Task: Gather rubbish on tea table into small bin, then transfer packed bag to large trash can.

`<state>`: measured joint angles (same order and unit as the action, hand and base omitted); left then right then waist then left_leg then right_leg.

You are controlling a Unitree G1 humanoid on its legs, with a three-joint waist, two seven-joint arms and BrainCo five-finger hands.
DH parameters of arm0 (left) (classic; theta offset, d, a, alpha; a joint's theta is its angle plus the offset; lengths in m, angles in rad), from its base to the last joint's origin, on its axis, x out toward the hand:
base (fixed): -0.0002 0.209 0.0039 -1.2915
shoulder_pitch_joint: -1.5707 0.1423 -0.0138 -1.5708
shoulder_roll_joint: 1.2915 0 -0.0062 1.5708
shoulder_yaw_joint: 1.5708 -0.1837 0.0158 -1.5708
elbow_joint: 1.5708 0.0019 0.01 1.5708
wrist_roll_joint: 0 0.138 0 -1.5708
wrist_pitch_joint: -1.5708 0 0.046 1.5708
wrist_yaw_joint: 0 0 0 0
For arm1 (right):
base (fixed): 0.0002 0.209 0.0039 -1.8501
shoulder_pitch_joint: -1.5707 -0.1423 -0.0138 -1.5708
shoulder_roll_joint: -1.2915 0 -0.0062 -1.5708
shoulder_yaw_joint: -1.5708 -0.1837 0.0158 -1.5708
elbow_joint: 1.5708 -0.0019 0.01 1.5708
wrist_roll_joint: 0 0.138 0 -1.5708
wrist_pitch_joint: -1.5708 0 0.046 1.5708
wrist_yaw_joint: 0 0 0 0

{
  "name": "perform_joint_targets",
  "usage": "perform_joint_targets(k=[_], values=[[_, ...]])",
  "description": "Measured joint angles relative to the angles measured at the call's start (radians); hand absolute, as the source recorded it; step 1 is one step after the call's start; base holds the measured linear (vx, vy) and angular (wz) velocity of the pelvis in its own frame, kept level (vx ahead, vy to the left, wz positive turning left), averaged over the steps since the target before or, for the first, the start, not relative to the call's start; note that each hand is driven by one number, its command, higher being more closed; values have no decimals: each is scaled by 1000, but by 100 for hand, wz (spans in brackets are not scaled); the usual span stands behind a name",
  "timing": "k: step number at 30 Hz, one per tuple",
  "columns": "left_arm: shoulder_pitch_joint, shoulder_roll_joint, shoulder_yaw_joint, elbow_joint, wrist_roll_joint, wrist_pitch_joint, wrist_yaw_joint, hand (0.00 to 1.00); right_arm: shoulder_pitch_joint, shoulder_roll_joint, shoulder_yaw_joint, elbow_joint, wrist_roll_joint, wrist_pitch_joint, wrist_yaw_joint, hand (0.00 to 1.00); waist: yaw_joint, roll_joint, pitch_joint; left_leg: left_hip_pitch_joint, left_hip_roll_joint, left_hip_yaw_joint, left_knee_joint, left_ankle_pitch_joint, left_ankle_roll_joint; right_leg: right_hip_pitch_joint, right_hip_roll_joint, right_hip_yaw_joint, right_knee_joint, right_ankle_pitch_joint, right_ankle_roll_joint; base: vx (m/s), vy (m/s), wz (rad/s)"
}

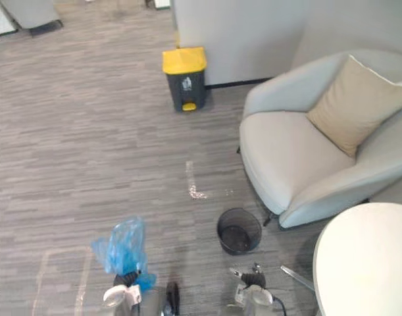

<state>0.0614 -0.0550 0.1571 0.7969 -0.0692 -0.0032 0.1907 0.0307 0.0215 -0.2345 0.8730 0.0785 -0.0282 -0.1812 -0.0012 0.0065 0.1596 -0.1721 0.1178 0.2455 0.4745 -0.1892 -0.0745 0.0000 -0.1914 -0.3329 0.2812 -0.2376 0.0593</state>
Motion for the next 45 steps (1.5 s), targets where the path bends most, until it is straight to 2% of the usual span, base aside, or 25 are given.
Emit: perform_joint_targets(k=[1,2,3,4,6,7,12,16,19,20,21,23,26,28,31,33,34,35,37,38,39,41,42,43,45], values=[[-3,0,-1,3,3,1,0,100,3,0,-2,0,0,0,0,0,-1,5,-3,9,4,6,-16,-11,1,-3,0,-9,3,2,3,-29,154,76],[-12,1,-4,11,10,2,0,100,9,9,-27,1,0,2,0,0,-3,7,-8,45,-4,25,-121,-26,2,-14,5,-18,8,10,18,-3,124,39],[-13,3,-8,14,14,3,1,100,10,16,-42,2,3,5,-1,0,-2,-4,-9,56,-16,22,-162,-23,4,-16,5,-16,1,15,23,-15,120,32],[-4,27,-25,24,29,7,1,100,10,36,-49,6,2,9,-4,0,2,-30,-15,73,-39,25,-207,2,12,-13,0,-4,-25,35,23,-24,81,3],[18,54,-42,41,34,10,1,100,9,41,-42,12,2,11,-5,0,2,-39,-30,108,-68,41,-254,20,30,10,-3,54,-85,70,27,-63,150,-15],[21,60,-49,42,39,9,1,100,9,41,-42,14,2,11,-5,0,2,-34,-40,109,-78,43,-266,26,38,10,-5,68,-102,80,38,-58,160,-11],[11,76,-68,99,47,7,0,100,-16,40,-48,67,0,12,-4,0,3,-34,-45,139,-113,43,-372,97,52,19,-5,84,-166,128,37,-68,67,0],[12,80,-55,109,47,7,0,100,-29,39,-77,94,-1,14,-1,0,7,-38,-43,155,-124,42,-427,133,60,-5,-13,95,-153,115,44,-93,18,-5],[11,79,-25,107,47,8,-1,100,-29,29,-78,93,-3,16,3,0,7,-53,-34,134,-138,37,-359,75,72,-33,-49,106,-69,60,64,-29,54,3],[11,79,-17,103,46,8,-1,100,-23,23,-78,91,-5,16,4,0,6,-56,-32,116,-141,17,-307,36,72,-31,-63,104,-19,45,61,53,88,24],[8,70,-16,99,46,8,-1,100,-16,15,-77,85,-14,16,5,0,3,-48,-23,105,-146,-4,-264,0,83,-49,-76,119,83,35,35,59,78,32],[3,64,9,97,46,8,-1,100,-10,16,-79,56,-27,12,9,0,-2,-32,-8,117,-131,-42,-239,-20,94,-140,-64,173,275,69,-27,99,83,55],[2,67,26,98,45,9,1,100,-11,21,-84,58,-37,12,9,0,3,-34,-4,143,-89,-84,-235,-50,95,-214,10,165,331,17,-6,180,19,34],[0,65,23,102,46,10,1,100,-16,24,-85,58,-37,10,9,0,0,-32,-3,165,-76,-95,-237,-70,85,-256,42,126,267,22,-3,235,-26,13],[-14,61,19,129,45,9,0,100,-21,21,-102,63,-37,11,8,0,-13,-33,-3,206,-82,-121,-251,-110,66,-287,86,123,62,104,-19,329,-89,30],[-10,59,20,131,46,9,-1,100,-10,16,-120,66,-37,11,9,0,-20,-33,-6,252,-88,-157,-251,-152,47,-269,90,128,43,183,-54,515,-182,64],[6,41,19,137,46,7,-1,100,6,-2,-139,83,-37,11,9,0,-18,12,-35,278,-52,-180,-241,-150,22,-243,114,92,61,137,-75,538,-149,54],[8,36,19,135,46,6,-2,100,2,-6,-143,88,-37,13,8,0,-16,19,-38,267,-45,-184,-217,-145,15,-240,116,85,67,129,-80,659,-185,42],[-5,10,21,124,46,8,-2,100,-6,-12,-141,85,-37,15,8,0,-21,35,-35,170,-24,-197,5,-104,-26,-183,127,57,27,121,-89,535,-151,28],[-9,3,22,116,45,9,-4,100,-4,-11,-130,84,-35,17,7,0,-19,36,-34,120,-13,-191,167,-49,-36,-124,139,57,-21,120,-92,498,-97,4],[-9,3,21,103,45,8,-10,100,-5,-7,-105,83,-34,19,5,0,-5,28,-25,67,30,-149,329,-35,-36,-47,151,72,-62,113,-102,462,-55,-16],[-17,-1,20,75,45,8,-22,100,-19,11,-96,80,-30,20,4,0,2,17,-13,6,66,-95,447,-69,-14,41,157,96,-108,107,-111,480,1,-34],[-28,-1,19,56,45,7,-23,100,-38,24,-95,80,-28,21,4,0,6,7,-8,-49,80,-55,433,-90,0,76,148,116,-128,107,-111,328,60,-45],[-34,-1,20,52,45,6,-22,100,-46,29,-95,79,-27,22,3,0,11,5,-6,-70,85,-35,399,-98,-3,84,141,125,-131,107,-110,295,115,-54],[-40,-2,19,50,45,6,-22,100,-53,41,-97,57,-17,24,2,0,16,2,3,-110,81,-12,203,-92,8,112,115,142,-130,91,-84,277,192,-50]])
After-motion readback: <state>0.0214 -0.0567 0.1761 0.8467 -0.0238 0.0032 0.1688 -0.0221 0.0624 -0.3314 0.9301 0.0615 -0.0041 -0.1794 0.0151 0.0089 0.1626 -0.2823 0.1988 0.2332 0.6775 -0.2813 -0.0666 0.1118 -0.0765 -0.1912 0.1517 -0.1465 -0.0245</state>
